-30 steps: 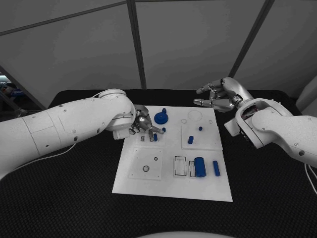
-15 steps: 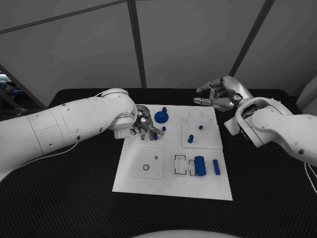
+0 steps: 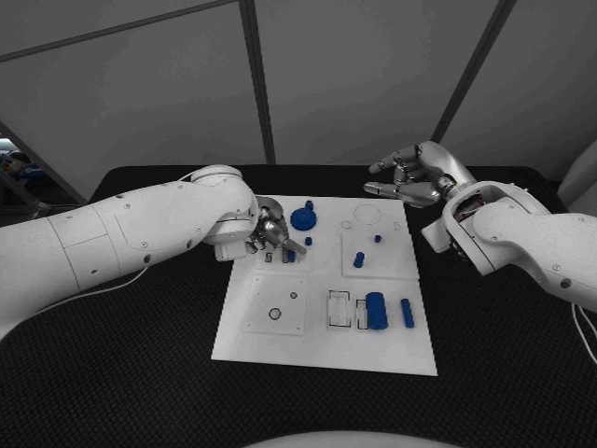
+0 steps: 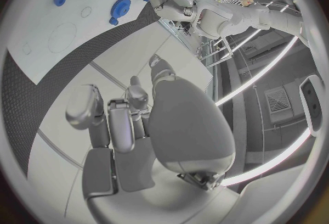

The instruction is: Assemble the parts on the task board

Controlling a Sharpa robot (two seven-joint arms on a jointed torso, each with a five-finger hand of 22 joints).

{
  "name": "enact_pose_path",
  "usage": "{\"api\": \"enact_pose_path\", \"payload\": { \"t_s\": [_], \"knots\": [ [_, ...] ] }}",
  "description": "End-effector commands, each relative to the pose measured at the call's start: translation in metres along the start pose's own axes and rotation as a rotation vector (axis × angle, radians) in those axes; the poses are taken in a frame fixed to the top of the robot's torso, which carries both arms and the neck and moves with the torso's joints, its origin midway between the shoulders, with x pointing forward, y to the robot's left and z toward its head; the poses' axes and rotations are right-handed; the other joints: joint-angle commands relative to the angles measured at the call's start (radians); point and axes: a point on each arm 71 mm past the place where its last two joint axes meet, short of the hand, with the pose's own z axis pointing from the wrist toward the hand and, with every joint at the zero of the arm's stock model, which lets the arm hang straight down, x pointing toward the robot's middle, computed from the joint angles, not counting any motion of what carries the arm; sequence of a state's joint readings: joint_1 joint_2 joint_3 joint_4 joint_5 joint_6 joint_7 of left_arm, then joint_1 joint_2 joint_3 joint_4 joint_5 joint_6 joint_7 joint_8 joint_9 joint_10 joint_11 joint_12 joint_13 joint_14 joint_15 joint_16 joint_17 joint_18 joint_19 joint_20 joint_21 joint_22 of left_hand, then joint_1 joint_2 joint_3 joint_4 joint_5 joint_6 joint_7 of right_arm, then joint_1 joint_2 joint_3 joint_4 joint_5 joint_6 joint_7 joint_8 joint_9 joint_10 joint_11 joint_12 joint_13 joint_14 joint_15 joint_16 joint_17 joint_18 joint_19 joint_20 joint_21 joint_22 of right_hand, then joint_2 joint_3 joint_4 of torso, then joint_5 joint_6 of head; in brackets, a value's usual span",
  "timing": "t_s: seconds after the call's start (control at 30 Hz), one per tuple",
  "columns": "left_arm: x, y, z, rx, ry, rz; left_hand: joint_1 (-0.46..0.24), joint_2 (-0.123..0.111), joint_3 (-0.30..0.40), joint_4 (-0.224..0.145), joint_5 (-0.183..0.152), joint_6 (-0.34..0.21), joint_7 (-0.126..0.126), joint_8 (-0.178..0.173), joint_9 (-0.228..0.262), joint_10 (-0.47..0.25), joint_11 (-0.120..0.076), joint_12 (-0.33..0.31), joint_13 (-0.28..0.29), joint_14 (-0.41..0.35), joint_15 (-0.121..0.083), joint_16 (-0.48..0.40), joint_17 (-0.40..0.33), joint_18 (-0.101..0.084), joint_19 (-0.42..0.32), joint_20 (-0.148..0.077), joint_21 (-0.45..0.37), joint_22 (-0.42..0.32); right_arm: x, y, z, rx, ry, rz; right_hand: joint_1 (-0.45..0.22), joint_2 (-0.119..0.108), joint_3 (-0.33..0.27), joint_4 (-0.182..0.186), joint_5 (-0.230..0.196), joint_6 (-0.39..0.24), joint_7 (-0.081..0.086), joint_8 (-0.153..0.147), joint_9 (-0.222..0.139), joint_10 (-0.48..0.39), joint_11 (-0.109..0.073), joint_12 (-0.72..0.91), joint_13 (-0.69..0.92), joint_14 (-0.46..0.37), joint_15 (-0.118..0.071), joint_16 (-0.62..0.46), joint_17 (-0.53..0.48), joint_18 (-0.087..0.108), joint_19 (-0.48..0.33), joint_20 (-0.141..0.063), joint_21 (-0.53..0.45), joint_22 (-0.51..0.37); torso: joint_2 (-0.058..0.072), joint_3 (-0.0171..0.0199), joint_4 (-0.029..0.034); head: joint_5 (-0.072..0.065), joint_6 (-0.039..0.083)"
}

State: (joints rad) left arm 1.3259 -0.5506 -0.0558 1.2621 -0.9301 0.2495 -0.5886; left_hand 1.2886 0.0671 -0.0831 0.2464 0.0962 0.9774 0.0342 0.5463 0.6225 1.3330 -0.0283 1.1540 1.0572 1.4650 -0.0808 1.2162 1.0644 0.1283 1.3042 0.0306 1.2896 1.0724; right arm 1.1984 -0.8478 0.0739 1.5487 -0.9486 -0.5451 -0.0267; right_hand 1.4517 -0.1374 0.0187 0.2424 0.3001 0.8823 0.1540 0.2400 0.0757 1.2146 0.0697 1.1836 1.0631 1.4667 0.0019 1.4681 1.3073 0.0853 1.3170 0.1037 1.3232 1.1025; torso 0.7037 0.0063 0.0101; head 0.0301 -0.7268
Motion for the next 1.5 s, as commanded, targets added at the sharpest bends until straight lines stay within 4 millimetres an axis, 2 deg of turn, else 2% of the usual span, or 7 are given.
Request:
{"api": "enact_pose_path", "payload": {
  "t_s": [0.03, 0.27, 0.37, 0.57, 0.6, 1.03, 1.5],
  "knots": [
    [0.000, -0.002, -0.001, 0.006, -0.003, 0.003, 0.031, 0.013, 0.026, -0.013, 0.003, -0.009, -0.001, 0.001, 0.004, -0.003, -0.007, -0.002, -0.003, 0.009, -0.009, 0.005, -0.001, -0.024, -0.006, -0.005, 0.003, 0.002, 0.000, 0.001, 0.001, -0.001, 0.003, 0.001, -0.001, 0.009, -0.004, 0.000, 0.003, 0.007, 0.000, 0.005, -0.001, -0.009, -0.001, -0.004, -0.001, 0.057, -0.009, -0.005, 0.080, 0.013, -0.008, -0.003, -0.005, -0.001, 0.000, 0.0001, -0.0005, 0.001, -0.001],
    [0.000, 0.000, -0.001, 0.018, 0.001, -0.029, 0.120, 0.039, 0.135, -0.065, -0.011, -0.026, -0.006, -0.012, 0.012, -0.011, -0.012, -0.014, -0.013, 0.008, -0.014, 0.005, -0.003, -0.023, -0.010, -0.010, -0.001, 0.002, 0.000, 0.000, 0.002, 0.004, 0.007, 0.001, 0.002, 0.011, -0.003, -0.001, 0.009, 0.007, 0.000, 0.006, -0.002, -0.009, -0.002, -0.004, -0.002, 0.057, -0.009, -0.006, 0.080, 0.013, -0.007, -0.003, -0.007, -0.002, 0.000, 0.0001, 0.0006, 0.000, -0.004],
    [0.000, 0.001, -0.002, 0.023, 0.004, -0.047, 0.133, 0.032, 0.190, -0.078, -0.021, -0.030, -0.003, -0.016, 0.016, -0.013, -0.011, -0.019, -0.017, 0.008, -0.013, 0.005, -0.003, -0.023, -0.011, -0.010, -0.002, 0.003, 0.001, 0.000, 0.002, 0.006, 0.008, 0.000, 0.003, 0.011, -0.002, -0.002, 0.011, 0.006, 0.000, 0.007, -0.002, -0.009, -0.002, -0.005, -0.002, 0.057, -0.009, -0.006, 0.080, 0.013, -0.008, -0.003, -0.008, -0.003, 0.000, -0.0002, 0.0009, 0.000, -0.005],
    [0.000, 0.007, -0.007, 0.029, 0.004, -0.081, 0.076, -0.034, 0.362, -0.079, -0.028, -0.029, 0.002, -0.014, 0.041, -0.009, -0.010, -0.021, -0.022, 0.007, -0.009, 0.007, -0.005, -0.022, -0.012, -0.008, -0.005, 0.010, 0.000, -0.002, 0.003, 0.011, 0.009, -0.001, 0.003, 0.011, -0.002, -0.002, 0.012, 0.006, 0.000, 0.007, -0.002, -0.010, -0.002, -0.005, -0.003, 0.057, -0.009, -0.006, 0.080, 0.013, -0.008, -0.003, -0.008, -0.004, 0.000, -0.0009, 0.0005, 0.000, -0.005],
    [0.000, 0.009, -0.008, 0.029, 0.003, -0.084, 0.029, -0.084, 0.460, -0.085, -0.033, -0.033, 0.005, -0.012, 0.059, -0.007, -0.009, -0.020, -0.023, 0.007, -0.009, 0.008, -0.006, -0.023, -0.012, -0.007, -0.007, 0.014, 0.000, -0.002, 0.003, 0.011, 0.009, -0.002, 0.003, 0.011, -0.002, -0.002, 0.013, 0.006, 0.000, 0.007, -0.002, -0.010, -0.002, -0.006, -0.004, 0.057, -0.009, -0.006, 0.079, 0.014, -0.009, -0.003, -0.009, -0.005, 0.000, -0.0010, 0.0006, 0.000, -0.005],
    [-0.001, 0.020, -0.016, 0.021, -0.028, -0.092, -0.008, -0.111, 0.558, -0.115, -0.032, -0.027, -0.002, -0.003, 0.080, 0.000, -0.009, -0.012, -0.018, 0.008, -0.011, 0.010, -0.006, -0.025, -0.005, -0.007, -0.004, 0.028, -0.001, -0.004, 0.003, 0.019, 0.011, -0.005, 0.003, 0.011, -0.002, -0.002, 0.014, 0.006, 0.000, 0.007, -0.002, -0.011, -0.002, -0.007, -0.005, 0.057, -0.009, -0.007, 0.078, 0.014, -0.010, -0.003, -0.011, -0.008, 0.001, 0.0003, 0.0013, 0.007, -0.007],
    [-0.002, 0.019, -0.014, 0.013, -0.068, -0.045, -0.030, -0.129, 0.609, -0.136, -0.031, -0.024, -0.004, 0.003, 0.094, 0.008, -0.011, -0.002, -0.010, 0.008, -0.012, 0.011, -0.006, -0.028, 0.007, -0.009, 0.007, 0.049, 0.000, -0.004, 0.004, 0.018, 0.015, -0.006, 0.003, 0.011, -0.002, -0.002, 0.014, 0.006, 0.000, 0.007, -0.002, -0.011, -0.002, -0.007, -0.005, 0.057, -0.009, -0.007, 0.078, 0.014, -0.010, -0.003, -0.011, -0.008, 0.001, 0.0008, -0.0006, 0.007, -0.009]
  ]
}}
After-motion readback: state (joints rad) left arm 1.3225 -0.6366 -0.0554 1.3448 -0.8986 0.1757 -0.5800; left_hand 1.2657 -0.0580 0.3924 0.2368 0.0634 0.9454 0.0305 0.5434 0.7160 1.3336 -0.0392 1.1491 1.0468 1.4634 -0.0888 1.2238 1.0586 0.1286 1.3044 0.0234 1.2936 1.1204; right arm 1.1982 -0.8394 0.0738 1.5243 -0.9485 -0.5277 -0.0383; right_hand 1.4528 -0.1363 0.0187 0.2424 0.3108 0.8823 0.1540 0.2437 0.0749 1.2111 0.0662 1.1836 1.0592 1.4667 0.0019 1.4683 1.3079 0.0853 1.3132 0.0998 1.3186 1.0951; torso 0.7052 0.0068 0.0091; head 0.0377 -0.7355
